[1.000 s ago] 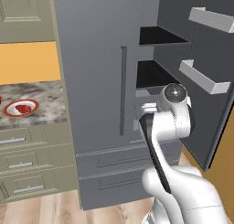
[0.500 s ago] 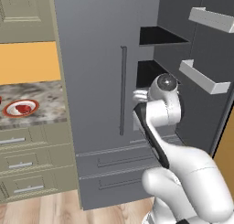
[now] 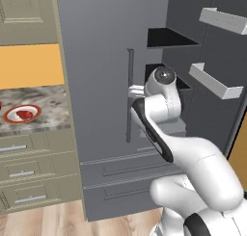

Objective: Place one of the steaks on the plate and the other in the bowl. Then place the bowl in the fridge.

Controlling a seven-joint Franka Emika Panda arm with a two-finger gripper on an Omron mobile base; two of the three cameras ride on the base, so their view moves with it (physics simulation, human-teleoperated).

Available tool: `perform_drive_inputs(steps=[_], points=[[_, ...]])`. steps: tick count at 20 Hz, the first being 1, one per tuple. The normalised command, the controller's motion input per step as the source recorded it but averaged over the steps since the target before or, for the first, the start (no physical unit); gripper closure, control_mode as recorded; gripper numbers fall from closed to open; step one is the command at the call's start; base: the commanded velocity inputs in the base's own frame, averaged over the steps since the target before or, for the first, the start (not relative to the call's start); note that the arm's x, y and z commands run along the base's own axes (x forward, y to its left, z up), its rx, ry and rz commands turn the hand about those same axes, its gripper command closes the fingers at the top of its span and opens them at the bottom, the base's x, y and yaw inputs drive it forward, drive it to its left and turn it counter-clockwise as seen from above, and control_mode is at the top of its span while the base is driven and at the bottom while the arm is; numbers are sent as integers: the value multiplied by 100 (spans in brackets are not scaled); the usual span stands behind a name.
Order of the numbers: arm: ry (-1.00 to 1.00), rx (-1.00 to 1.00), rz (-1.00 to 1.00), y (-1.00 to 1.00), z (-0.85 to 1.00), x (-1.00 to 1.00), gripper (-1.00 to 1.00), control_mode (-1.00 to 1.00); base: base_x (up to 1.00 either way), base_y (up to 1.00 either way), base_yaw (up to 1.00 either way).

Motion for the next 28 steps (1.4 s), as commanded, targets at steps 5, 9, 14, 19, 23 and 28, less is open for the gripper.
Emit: perform_drive_inputs(steps=[5, 9, 14, 19, 23, 28], points=[[-3, 0, 9, 21, 0, 42, -100, -100, 0, 0, 0], [0, -2, 25, 18, 0, 56, -100, -100, 0, 0, 0], [0, -6, 11, 27, -5, 22, -100, -100, 0, 0, 0], [0, -4, -14, 1, -24, 40, -100, -100, 0, 0, 0], [0, -4, -16, 17, -16, 39, -100, -100, 0, 0, 0], [0, 0, 0, -4, 0, 43, -100, -100, 0, 0, 0]])
